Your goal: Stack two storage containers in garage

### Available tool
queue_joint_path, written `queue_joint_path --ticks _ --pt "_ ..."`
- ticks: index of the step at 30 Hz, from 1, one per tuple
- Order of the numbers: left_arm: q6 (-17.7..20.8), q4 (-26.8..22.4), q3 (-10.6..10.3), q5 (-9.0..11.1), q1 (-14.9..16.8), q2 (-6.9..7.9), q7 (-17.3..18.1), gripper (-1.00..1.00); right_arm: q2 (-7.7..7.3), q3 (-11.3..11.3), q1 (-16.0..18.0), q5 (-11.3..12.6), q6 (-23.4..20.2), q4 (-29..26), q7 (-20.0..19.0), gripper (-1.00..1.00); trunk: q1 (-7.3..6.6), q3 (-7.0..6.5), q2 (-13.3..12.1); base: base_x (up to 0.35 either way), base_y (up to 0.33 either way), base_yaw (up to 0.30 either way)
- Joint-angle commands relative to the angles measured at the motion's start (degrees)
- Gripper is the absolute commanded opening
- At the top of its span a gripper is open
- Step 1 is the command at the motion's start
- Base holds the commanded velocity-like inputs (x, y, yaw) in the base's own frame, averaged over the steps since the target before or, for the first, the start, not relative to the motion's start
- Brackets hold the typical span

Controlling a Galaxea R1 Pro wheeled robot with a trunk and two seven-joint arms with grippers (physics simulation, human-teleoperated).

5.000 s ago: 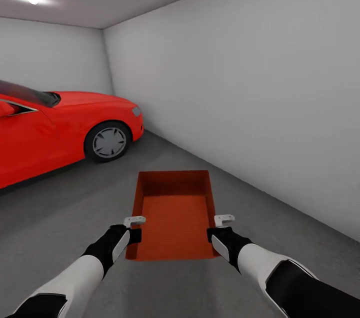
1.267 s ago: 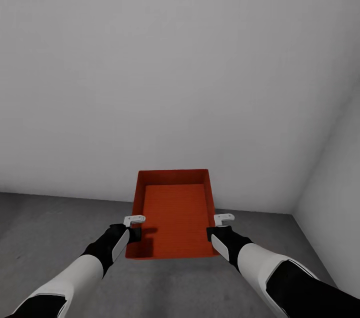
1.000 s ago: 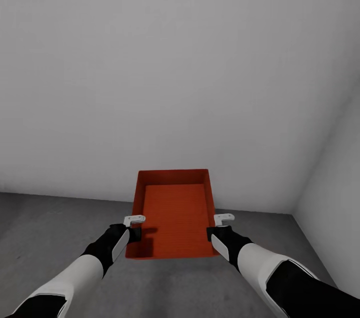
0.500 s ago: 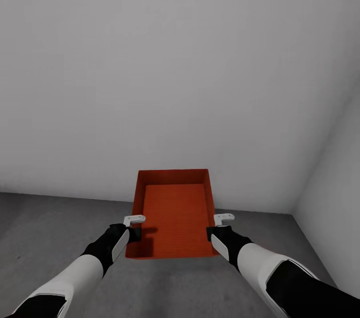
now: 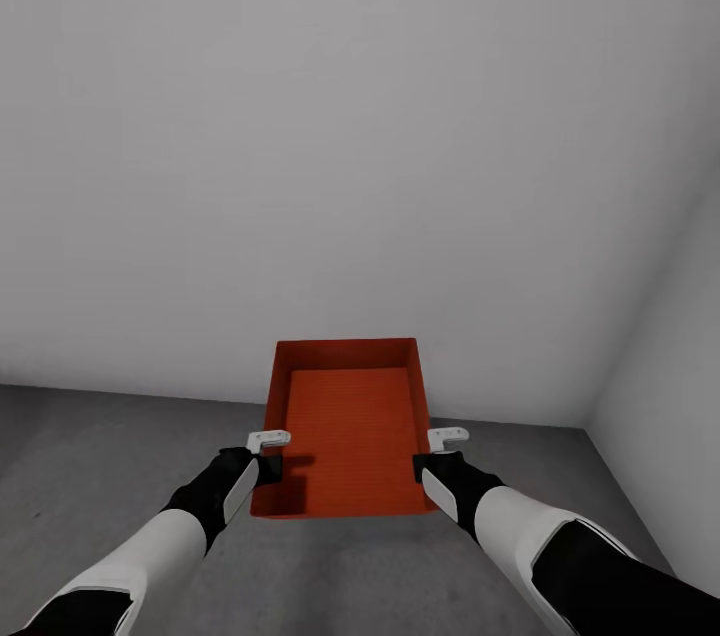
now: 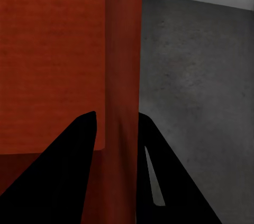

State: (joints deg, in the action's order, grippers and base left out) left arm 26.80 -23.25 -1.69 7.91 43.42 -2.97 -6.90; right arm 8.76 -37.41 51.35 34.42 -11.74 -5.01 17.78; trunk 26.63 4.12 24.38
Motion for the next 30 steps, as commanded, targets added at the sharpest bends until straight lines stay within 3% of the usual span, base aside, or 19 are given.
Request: queue_joint_path --ticks 1,14,30 --pt "0.4 0.0 -0.1 -0.9 0.0 -0.99 -0.8 -1.00 0.02 0.3 0.1 -1.2 -0.4 -1.5 3.0 -1.00 0.25 0.32 0.5 0.000 0.000 0.000" --pt "0.7 0.0 -0.1 -0.9 0.0 -0.99 -0.8 -1.00 0.10 0.4 0.1 -1.1 -0.4 -1.5 3.0 -1.00 3.11 2.71 5.8 0.000 0.000 0.000" --pt "0.7 0.0 -0.1 -0.9 0.0 -0.99 -0.8 -1.00 0.09 0.5 0.1 -1.1 -0.4 -1.5 3.0 -1.00 6.62 6.95 12.2 0.000 0.000 0.000"
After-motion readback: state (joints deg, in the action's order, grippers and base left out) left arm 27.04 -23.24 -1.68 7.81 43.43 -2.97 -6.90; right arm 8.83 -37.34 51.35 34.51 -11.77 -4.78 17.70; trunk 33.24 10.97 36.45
